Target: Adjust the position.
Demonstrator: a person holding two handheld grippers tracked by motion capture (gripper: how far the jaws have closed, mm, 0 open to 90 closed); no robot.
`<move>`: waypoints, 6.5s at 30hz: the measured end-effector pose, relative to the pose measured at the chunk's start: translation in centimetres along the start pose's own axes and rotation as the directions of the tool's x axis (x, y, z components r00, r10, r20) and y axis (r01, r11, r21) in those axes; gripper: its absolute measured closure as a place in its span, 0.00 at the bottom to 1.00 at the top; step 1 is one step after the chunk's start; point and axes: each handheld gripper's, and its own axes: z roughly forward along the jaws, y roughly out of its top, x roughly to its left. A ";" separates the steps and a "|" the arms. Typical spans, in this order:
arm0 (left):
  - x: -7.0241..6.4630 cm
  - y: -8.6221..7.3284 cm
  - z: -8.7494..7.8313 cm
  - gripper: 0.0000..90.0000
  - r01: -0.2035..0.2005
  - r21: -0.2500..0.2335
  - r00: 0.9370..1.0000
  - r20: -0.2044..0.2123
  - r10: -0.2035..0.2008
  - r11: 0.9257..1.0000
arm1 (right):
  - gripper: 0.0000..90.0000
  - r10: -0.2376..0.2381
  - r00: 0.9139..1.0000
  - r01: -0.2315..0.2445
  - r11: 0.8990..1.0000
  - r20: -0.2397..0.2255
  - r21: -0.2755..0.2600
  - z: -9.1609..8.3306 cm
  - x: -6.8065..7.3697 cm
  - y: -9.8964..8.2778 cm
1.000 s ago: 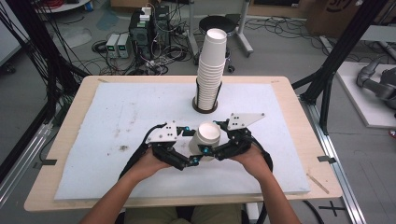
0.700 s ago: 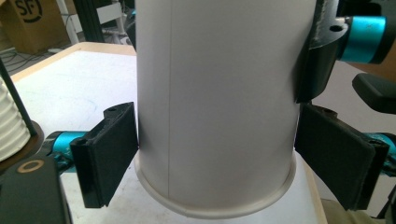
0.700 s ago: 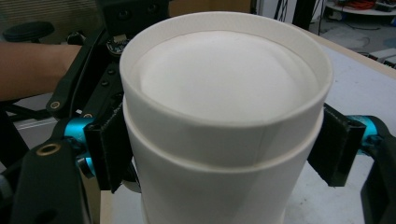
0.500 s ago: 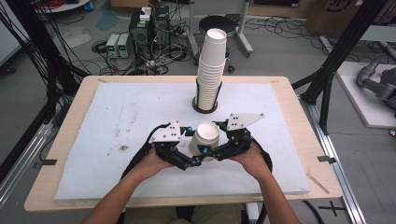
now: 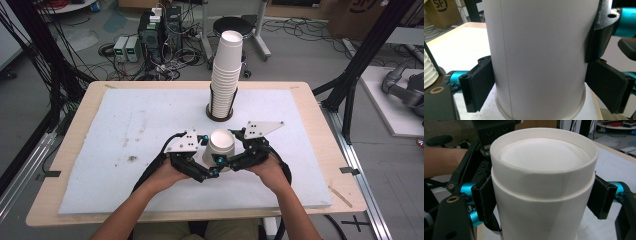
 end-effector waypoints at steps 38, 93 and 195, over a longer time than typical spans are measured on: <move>0.6 0.6 -2.1 0.25 -0.032 0.198 0.998 -0.040 0.041 0.980 | 0.16 -0.001 1.000 0.001 1.000 0.007 -0.026 -2.2 0.2 0.8; -0.7 4.2 0.1 0.25 -0.239 0.660 0.970 0.131 0.205 0.713 | 0.18 -0.223 0.964 0.263 0.873 -0.142 0.412 2.7 0.8 2.4; 0.5 -1.7 -4.7 0.11 0.124 -0.013 0.981 0.152 -0.121 0.992 | 0.30 -0.080 0.985 0.077 0.997 -0.153 -0.028 -2.8 -1.2 -2.9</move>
